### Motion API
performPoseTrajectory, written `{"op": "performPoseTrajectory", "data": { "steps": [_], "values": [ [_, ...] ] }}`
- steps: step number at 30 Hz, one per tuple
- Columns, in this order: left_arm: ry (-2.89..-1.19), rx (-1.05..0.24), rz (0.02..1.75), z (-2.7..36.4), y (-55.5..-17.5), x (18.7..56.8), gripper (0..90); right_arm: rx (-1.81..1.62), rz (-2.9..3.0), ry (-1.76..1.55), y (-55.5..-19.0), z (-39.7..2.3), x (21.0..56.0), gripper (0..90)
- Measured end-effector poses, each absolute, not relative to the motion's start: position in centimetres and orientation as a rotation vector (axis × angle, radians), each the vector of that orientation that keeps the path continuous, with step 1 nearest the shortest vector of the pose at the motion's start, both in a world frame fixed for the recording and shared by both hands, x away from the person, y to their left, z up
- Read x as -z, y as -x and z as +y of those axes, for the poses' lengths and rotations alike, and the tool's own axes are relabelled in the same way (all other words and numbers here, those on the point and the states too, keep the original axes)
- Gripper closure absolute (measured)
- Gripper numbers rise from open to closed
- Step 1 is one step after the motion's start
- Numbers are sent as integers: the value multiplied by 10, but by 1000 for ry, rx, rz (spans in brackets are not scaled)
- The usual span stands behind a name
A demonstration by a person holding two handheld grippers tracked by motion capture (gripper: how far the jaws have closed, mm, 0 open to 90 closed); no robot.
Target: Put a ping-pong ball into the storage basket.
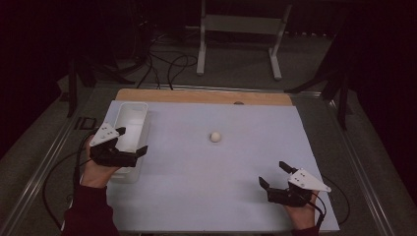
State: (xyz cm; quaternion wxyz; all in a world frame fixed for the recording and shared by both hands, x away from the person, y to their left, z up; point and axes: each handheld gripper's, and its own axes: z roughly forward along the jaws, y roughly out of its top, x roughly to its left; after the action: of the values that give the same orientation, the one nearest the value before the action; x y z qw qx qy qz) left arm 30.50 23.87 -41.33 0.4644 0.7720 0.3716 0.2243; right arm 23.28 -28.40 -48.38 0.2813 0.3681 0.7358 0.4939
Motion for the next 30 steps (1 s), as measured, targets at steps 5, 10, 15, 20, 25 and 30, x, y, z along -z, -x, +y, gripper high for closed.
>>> {"op": "performPoseTrajectory", "data": {
  "steps": [5, 10, 15, 20, 25, 30],
  "values": [
    [-1894, -550, 908, 236, -306, 412, 2, -1326, 1970, -993, -233, -284, 483, 95],
    [-1887, -547, 900, 231, -307, 411, 2, -1323, 1960, -995, -233, -285, 483, 95],
    [-1887, -541, 891, 227, -309, 411, 2, -1326, 1958, -1001, -234, -285, 483, 95],
    [-1896, -534, 873, 220, -310, 409, 2, -1323, 1961, -997, -234, -284, 483, 95],
    [-1911, -527, 849, 210, -312, 406, 2, -1324, 1957, -1001, -234, -285, 483, 95],
    [-1925, -520, 826, 199, -314, 404, 2, -1327, 1955, -1003, -234, -285, 482, 95]
  ]
}}
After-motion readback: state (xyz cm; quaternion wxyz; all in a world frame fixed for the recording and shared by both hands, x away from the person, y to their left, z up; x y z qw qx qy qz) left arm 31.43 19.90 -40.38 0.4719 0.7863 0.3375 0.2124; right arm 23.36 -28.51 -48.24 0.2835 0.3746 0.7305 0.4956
